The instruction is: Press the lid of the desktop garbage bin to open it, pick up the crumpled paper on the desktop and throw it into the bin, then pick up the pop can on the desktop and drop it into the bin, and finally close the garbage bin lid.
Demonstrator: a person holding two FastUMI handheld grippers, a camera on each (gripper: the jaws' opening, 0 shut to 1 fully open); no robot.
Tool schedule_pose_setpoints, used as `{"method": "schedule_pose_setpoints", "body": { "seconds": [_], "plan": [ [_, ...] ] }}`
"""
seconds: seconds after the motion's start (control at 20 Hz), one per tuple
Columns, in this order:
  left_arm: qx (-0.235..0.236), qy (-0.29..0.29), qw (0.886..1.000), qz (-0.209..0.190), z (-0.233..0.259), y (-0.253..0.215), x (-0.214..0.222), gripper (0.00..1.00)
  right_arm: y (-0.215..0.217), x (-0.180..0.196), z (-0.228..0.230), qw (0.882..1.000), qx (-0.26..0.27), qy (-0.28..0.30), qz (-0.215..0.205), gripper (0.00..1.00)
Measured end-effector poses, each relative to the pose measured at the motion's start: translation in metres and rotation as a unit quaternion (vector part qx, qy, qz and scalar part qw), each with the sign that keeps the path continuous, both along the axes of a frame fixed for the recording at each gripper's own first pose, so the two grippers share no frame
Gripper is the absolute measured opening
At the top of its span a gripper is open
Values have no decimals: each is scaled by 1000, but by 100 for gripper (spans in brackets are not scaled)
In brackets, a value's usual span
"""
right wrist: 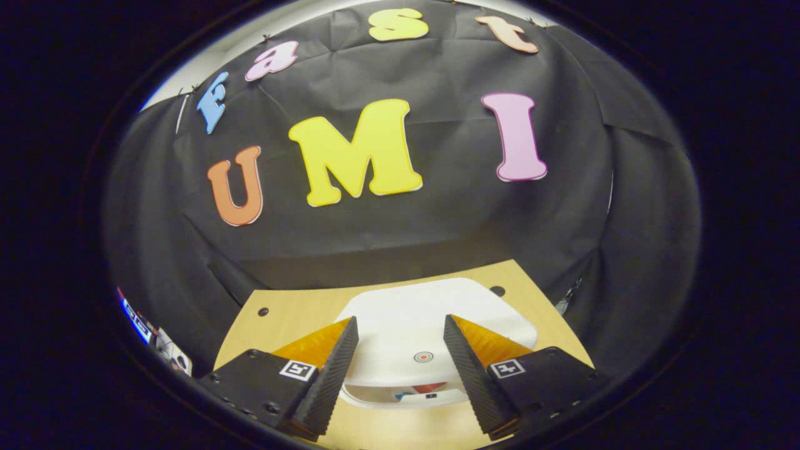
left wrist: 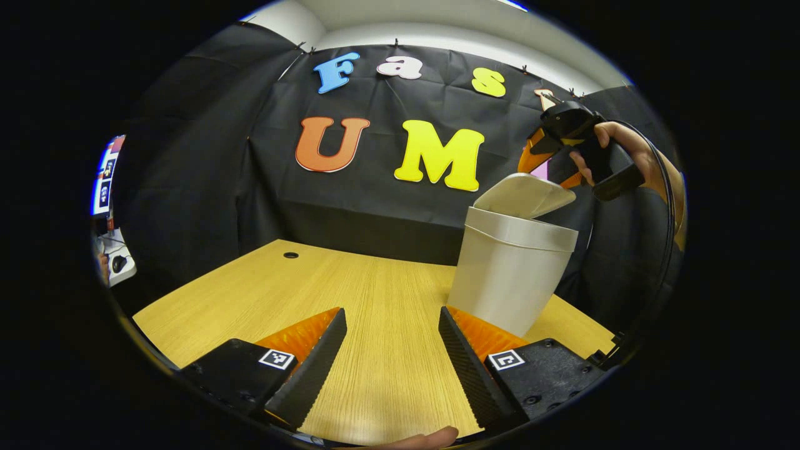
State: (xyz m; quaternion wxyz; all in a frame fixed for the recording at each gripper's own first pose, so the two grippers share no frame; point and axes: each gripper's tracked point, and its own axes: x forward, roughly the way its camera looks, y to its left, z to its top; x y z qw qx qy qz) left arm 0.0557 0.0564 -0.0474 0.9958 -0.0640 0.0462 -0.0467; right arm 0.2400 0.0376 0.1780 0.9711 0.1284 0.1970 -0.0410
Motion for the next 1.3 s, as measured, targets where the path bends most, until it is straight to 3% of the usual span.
{"method": "schedule_pose_setpoints", "body": {
  "seconds": [0.25, 0.6, 0.75, 0.9, 1.3],
  "plan": [
    [3, 5, 1000, 0, -6, 0, 3, 96, -6, 3, -8, 1000, -10, 12, -8, 82],
    [5, 10, 1000, -2, -8, -1, 3, 96, -6, -3, -32, 996, -73, 60, -1, 86],
    [8, 11, 1000, 4, -10, 2, 5, 96, -4, -8, -43, 994, -74, 76, 11, 87],
    [18, 8, 1000, 10, -8, 3, 6, 97, -7, -8, -48, 996, -71, 54, 26, 94],
    [24, 15, 1000, 1, -15, -6, 6, 96, -9, -15, -55, 997, -69, 5, 39, 99]
  ]
}}
